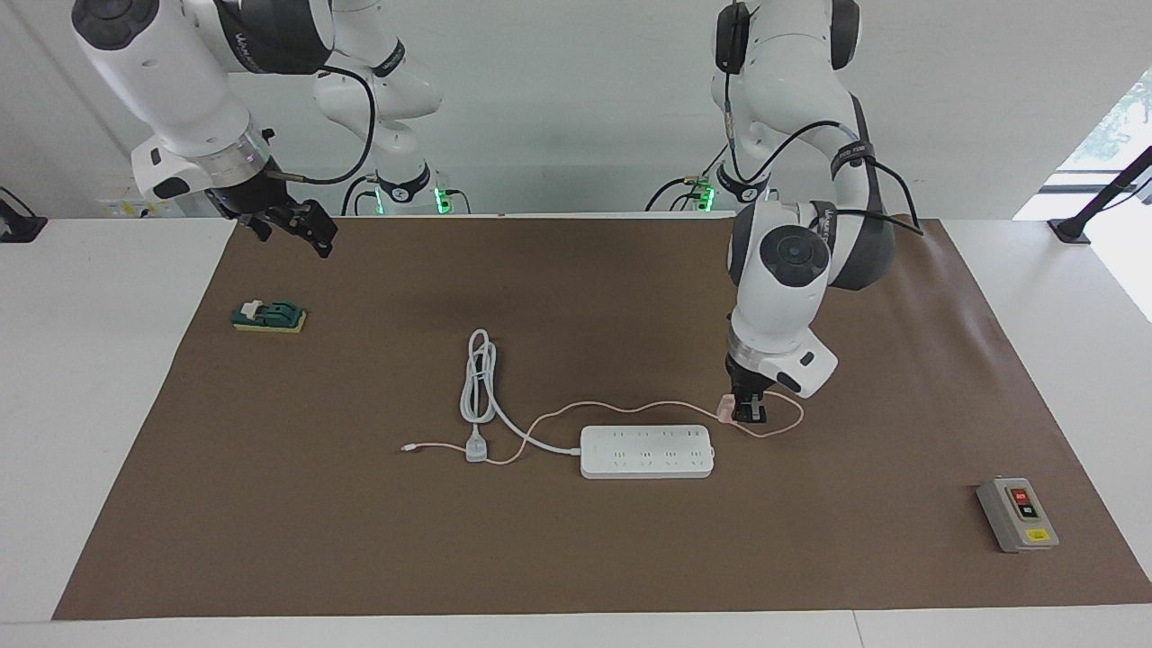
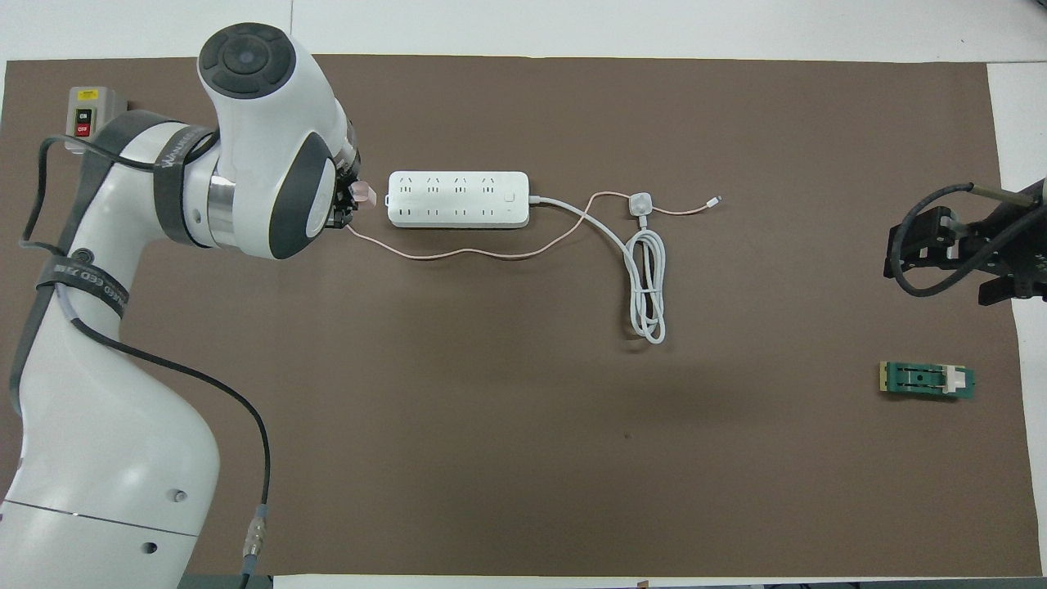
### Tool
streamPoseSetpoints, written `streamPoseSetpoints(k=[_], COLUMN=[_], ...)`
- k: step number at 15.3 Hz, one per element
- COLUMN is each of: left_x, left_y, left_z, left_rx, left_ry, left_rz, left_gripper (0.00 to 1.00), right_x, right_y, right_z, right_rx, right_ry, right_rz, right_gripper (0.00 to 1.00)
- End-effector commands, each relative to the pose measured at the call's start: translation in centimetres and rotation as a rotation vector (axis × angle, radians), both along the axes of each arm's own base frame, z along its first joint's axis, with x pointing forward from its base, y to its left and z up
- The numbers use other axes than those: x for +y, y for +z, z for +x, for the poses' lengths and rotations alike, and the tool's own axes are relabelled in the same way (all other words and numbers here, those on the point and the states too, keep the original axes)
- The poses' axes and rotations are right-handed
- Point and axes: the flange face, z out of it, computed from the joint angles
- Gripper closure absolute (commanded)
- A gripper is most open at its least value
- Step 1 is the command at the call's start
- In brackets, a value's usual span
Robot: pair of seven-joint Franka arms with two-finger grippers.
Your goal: Plug charger into power strip
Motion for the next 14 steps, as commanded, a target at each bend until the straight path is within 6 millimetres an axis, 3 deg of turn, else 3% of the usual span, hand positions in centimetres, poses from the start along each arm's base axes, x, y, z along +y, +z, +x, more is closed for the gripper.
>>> streamPoseSetpoints(k=[1,7,12,14], left_x=[-2.7,-4.5,-3.3,-3.4], left_y=[-0.9,-3.0,-2.8,-3.0], left_z=[0.0,-1.4,-4.0,-3.9], left_rx=[-0.01,-0.011,-0.038,-0.042], left_ry=[0.0,-0.023,-0.023,-0.024], left_rz=[-0.001,-0.003,-0.044,-0.044], left_gripper=[1.0,1.0,1.0,1.0], right_x=[-0.2,-0.2,-0.2,-0.2], right_y=[0.1,0.1,0.1,0.1], right_z=[-0.8,-0.8,-0.8,-0.8], right_rx=[-0.002,-0.002,-0.002,-0.002], right_ry=[0.017,0.017,0.016,0.017], right_rz=[-0.001,-0.001,-0.002,-0.001], right_gripper=[0.0,0.0,0.0,0.0])
